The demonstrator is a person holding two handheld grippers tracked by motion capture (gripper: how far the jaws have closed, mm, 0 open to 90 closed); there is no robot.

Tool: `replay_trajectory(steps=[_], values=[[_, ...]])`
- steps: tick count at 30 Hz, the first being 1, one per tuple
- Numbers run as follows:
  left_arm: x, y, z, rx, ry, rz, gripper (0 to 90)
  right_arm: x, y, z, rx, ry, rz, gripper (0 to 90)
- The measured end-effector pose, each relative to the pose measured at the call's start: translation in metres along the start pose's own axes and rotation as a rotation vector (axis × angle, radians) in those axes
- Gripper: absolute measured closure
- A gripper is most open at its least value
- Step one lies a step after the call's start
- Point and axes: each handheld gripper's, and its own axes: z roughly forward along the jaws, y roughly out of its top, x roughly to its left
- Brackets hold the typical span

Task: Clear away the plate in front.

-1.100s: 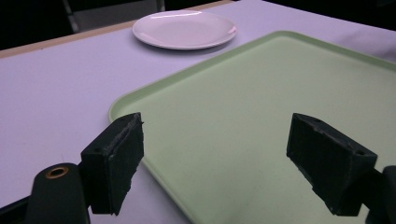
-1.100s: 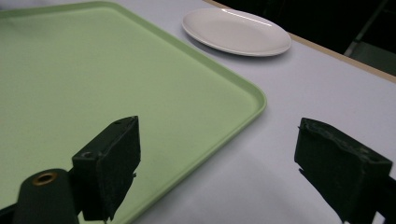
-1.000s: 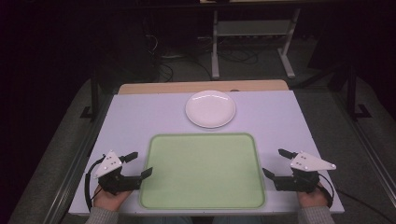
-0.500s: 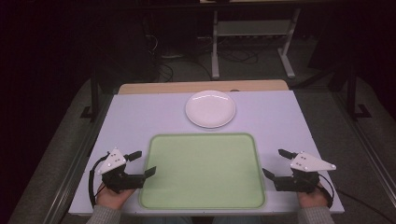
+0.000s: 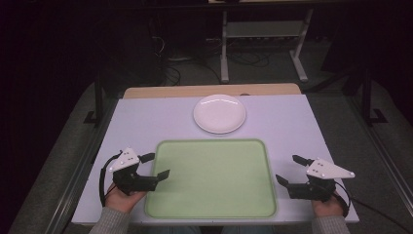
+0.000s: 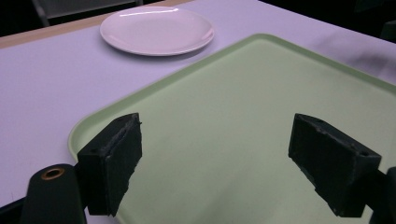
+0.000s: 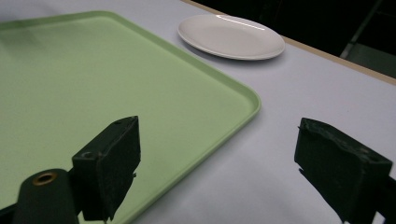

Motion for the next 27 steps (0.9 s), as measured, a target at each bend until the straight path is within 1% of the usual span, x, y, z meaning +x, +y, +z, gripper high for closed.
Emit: replay_trajectory(steps=[4, 7, 9, 11, 16, 20, 24, 27], values=[[0.001, 0.01, 0.004, -0.011, -0.015, -0.005, 16.9, -0.001, 0.0, -0.001, -0.005, 0.0, 0.006, 13.6], [0.0, 0.016, 0.011, -0.013, -0.025, -0.012, 16.8, -0.001, 0.0, -0.001, -0.008, -0.002, 0.008, 13.6], [-0.001, 0.022, 0.018, 0.002, -0.031, -0.01, 16.9, -0.001, 0.0, -0.001, -0.008, -0.002, 0.008, 13.6], [-0.002, 0.024, 0.021, 0.007, -0.033, -0.009, 16.9, -0.002, 0.0, -0.001, -0.008, -0.002, 0.009, 13.6], [-0.002, 0.034, 0.03, 0.02, -0.038, -0.003, 16.9, -0.002, 0.0, -0.002, -0.012, -0.002, 0.012, 13.7], [-0.001, 0.043, 0.038, 0.018, -0.044, -0.018, 16.9, -0.003, 0.0, -0.002, -0.015, -0.002, 0.013, 13.6], [0.001, 0.05, 0.048, 0.019, -0.045, -0.023, 17.2, -0.003, 0.0, -0.002, -0.016, -0.002, 0.013, 13.6], [0.003, 0.055, 0.057, 0.03, -0.046, -0.026, 17.3, -0.003, 0.0, -0.002, -0.016, -0.001, 0.014, 13.6]])
